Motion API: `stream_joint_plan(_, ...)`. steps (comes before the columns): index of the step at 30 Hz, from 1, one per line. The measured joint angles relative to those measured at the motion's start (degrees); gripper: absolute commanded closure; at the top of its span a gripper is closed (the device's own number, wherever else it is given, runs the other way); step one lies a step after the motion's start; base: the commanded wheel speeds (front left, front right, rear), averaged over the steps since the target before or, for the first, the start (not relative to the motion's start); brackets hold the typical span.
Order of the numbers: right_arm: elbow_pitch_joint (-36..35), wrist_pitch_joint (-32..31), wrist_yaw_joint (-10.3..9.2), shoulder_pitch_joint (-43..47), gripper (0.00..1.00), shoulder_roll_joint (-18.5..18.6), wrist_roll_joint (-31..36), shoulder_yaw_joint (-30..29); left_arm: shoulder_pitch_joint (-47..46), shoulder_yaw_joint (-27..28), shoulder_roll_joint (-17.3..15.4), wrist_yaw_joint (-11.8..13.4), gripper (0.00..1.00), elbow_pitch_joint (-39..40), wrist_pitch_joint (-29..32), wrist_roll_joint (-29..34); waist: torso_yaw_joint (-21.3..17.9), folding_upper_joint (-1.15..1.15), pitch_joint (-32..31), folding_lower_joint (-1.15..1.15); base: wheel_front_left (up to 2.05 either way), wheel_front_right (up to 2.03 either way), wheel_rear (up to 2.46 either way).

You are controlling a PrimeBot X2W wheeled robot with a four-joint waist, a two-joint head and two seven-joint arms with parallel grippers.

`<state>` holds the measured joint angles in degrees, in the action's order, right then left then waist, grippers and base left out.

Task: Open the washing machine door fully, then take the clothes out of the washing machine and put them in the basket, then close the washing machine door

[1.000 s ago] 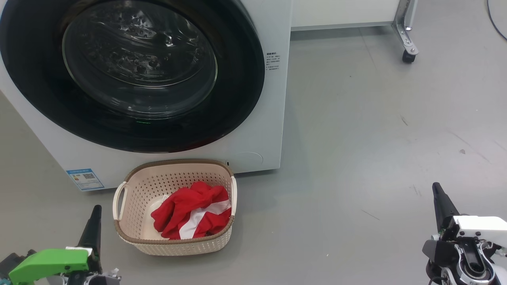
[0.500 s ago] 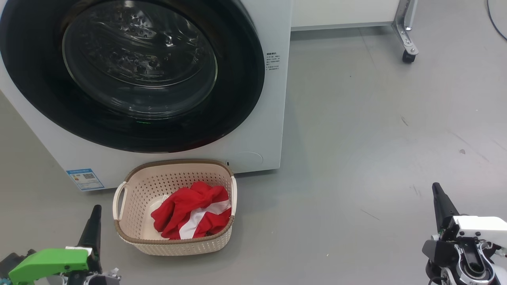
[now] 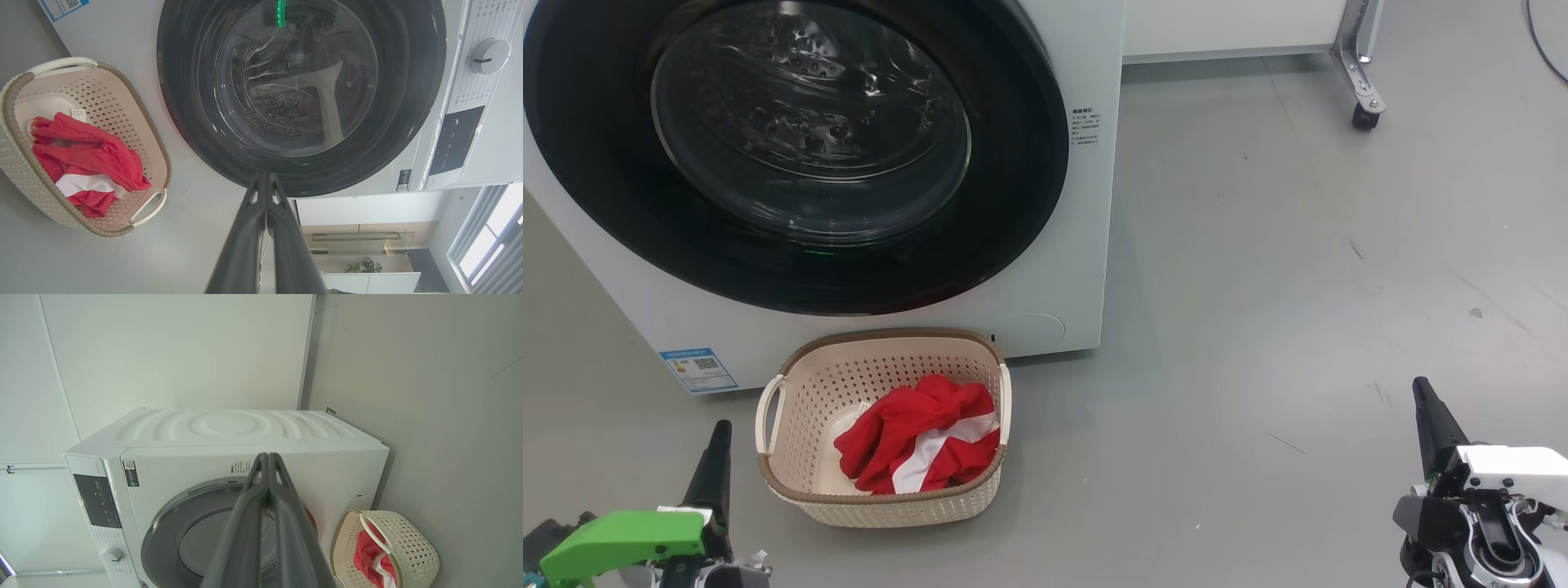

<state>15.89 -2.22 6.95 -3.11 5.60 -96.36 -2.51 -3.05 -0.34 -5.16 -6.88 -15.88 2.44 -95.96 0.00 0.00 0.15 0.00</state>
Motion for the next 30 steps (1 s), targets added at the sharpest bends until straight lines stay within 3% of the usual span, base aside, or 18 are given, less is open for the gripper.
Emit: stream_joint_plan(30,-0.02,-0.01,0.00,-0.01,1.00,-0.08,0.08,-0.23,-0.06,0.18,0.03,0.00,1.00,0.03,0.01,0.01,0.00,0.00,0.01,0.00,0.00,0.00,0.00)
